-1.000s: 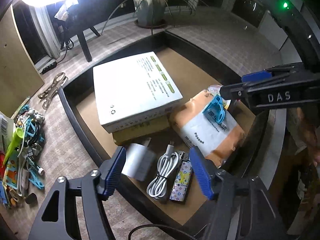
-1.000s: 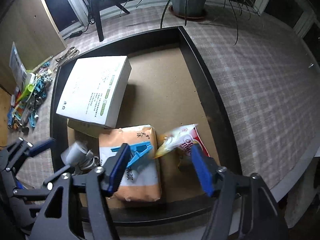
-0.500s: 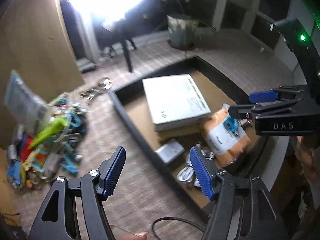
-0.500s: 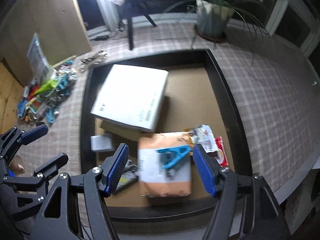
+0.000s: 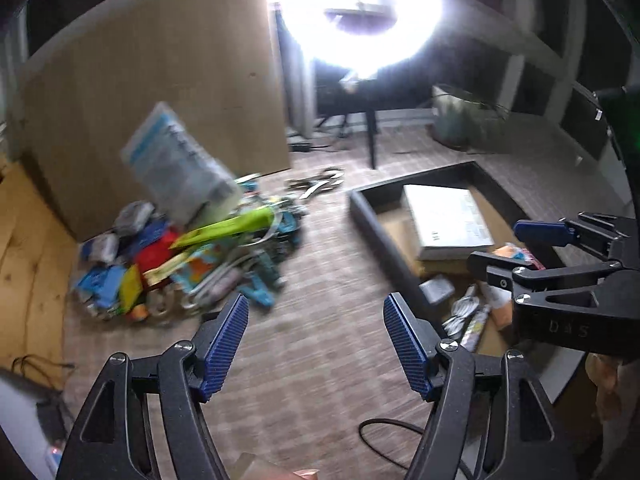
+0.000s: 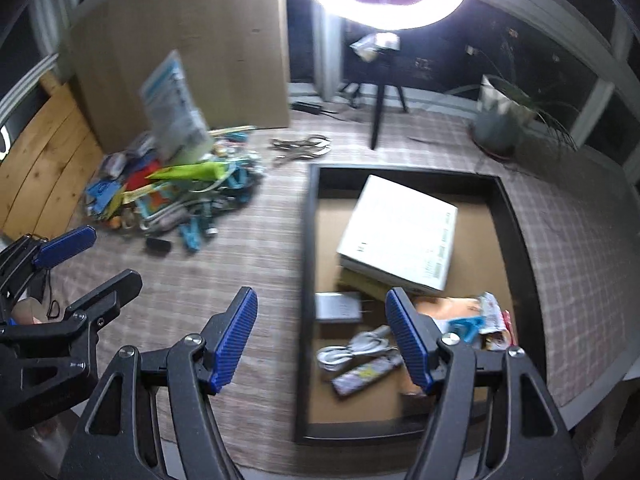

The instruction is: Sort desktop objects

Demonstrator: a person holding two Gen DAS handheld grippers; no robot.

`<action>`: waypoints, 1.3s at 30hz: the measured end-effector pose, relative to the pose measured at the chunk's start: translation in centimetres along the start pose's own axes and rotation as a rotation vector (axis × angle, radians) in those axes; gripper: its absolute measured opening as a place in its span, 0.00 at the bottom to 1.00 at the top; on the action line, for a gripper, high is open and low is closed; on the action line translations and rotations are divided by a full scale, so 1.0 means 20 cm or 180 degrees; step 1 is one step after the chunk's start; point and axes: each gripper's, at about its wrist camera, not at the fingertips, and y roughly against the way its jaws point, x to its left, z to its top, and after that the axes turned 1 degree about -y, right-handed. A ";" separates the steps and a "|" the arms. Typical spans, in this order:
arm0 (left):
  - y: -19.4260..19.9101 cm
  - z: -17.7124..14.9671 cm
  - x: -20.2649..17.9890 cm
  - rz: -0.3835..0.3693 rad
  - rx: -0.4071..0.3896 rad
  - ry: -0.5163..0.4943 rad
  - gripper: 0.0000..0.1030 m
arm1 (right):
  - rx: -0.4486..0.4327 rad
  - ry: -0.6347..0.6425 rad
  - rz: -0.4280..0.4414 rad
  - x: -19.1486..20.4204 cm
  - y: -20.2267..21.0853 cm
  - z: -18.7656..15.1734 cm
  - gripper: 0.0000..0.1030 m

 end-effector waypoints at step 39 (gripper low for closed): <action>0.14 -0.30 0.63 0.0289 0.0021 0.0390 0.72 | -0.0140 0.0273 0.0033 0.69 -0.02 -0.08 0.64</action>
